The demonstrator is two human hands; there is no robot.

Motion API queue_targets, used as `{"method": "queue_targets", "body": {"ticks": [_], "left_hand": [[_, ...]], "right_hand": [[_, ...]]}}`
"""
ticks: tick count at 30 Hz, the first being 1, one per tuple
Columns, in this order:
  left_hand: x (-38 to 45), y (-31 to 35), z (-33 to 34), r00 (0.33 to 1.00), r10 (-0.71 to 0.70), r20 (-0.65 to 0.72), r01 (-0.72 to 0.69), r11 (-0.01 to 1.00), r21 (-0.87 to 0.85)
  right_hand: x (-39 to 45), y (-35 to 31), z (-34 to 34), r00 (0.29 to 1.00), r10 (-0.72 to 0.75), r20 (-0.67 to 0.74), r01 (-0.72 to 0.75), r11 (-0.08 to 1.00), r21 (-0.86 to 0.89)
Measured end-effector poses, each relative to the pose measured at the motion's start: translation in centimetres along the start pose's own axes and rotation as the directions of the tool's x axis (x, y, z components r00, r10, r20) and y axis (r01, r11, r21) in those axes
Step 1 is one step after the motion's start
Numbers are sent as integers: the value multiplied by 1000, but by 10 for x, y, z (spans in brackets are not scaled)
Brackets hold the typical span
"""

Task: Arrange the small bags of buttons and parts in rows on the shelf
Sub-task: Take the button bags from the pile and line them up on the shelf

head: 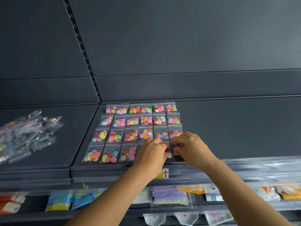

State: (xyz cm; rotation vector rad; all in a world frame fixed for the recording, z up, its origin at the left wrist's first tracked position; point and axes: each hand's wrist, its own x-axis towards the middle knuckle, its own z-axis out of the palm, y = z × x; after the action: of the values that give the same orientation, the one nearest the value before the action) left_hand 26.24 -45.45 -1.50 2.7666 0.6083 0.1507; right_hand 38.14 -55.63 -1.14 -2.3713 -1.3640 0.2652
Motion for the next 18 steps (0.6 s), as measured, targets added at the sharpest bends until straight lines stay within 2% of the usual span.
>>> {"method": "queue_targets", "body": {"ticks": [11, 15, 18], "left_hand": [[-1, -6, -4, 999, 43, 15, -43, 999, 15], [-2, -7, -10, 999, 28, -21, -27, 999, 28], [-6, -12, -18, 999, 2, -51, 1, 999, 48]], "right_hand": [[-3, -6, -6, 998, 26, 51, -24, 999, -47], [-2, -12, -8, 999, 43, 27, -42, 998, -44], [1, -23, -7, 1000, -3, -4, 3, 999, -46]]}}
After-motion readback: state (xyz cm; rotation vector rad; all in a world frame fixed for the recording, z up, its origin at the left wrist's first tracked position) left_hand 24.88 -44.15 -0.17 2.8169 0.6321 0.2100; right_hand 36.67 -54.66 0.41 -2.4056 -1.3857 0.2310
